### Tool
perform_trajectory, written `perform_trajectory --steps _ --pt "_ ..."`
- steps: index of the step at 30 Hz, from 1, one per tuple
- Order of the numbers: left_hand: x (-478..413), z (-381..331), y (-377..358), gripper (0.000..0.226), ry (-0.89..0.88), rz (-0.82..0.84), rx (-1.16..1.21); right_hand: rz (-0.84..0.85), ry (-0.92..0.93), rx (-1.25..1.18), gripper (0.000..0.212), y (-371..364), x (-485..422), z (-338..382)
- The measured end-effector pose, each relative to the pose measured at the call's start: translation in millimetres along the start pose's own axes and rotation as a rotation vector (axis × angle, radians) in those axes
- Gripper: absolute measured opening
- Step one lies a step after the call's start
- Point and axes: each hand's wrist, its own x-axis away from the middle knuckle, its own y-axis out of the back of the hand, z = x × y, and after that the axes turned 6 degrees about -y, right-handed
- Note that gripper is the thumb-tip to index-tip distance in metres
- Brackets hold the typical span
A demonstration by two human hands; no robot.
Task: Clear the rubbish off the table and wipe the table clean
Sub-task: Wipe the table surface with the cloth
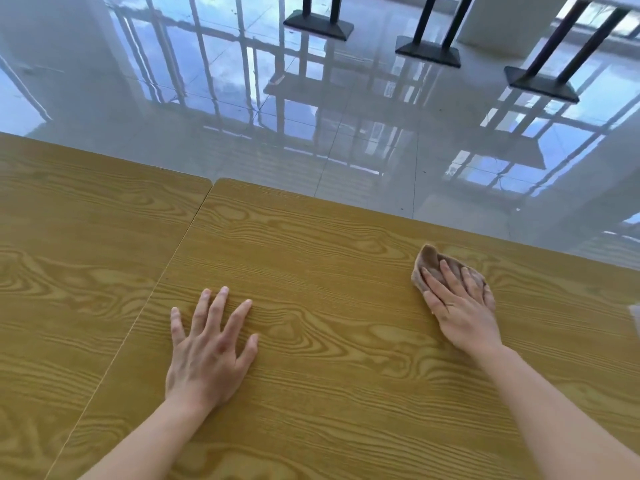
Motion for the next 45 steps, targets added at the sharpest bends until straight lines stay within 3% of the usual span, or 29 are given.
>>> perform_trajectory --steps 4,8,15,18,20,22,24,29,35,45 --pt "-0.2 0.1 -2.0 0.062 -0.011 0.002 -0.01 -0.029 -0.076 0.002 0.057 -14.8 35.7 20.6" --pt "0.8 -0.9 -2.6 0.063 -0.023 0.004 0.001 -0.053 0.018 -0.046 0.053 -25.1 81.1 57.5" --pt "1.5 -2.0 11.7 0.063 0.043 0.086 0.223 -0.034 0.314 -0.161 0.049 -44.3 149.1 145.3" --pt "26.0 -11.0 30.4 0.059 0.002 0.004 0.497 0.011 0.53 -0.185 0.045 -44.8 169.5 165.9" --pt "52.1 -16.3 34.7 0.059 -0.06 -0.025 0.54 0.102 0.626 -0.251 0.049 -35.2 177.0 164.5" --pt "72.7 -21.0 30.1 0.056 -0.157 -0.051 0.472 0.02 0.632 -0.325 0.052 -29.2 179.6 152.4" --pt "80.8 -27.0 23.8 0.054 -0.244 -0.057 0.374 -0.119 0.521 -0.381 0.053 -25.1 178.2 135.9" --pt "71.7 -50.4 7.5 0.055 -0.344 -0.01 0.112 -0.082 0.458 -0.263 0.064 -32.9 173.6 125.8" --pt "67.0 -36.2 -3.4 0.063 -0.273 0.019 0.014 -0.1 0.445 -0.225 0.054 -47.2 175.6 162.3" --pt "63.9 48.6 17.3 0.065 -0.176 0.036 -0.096 -0.077 0.554 -0.142 0.063 -41.5 166.2 255.9"
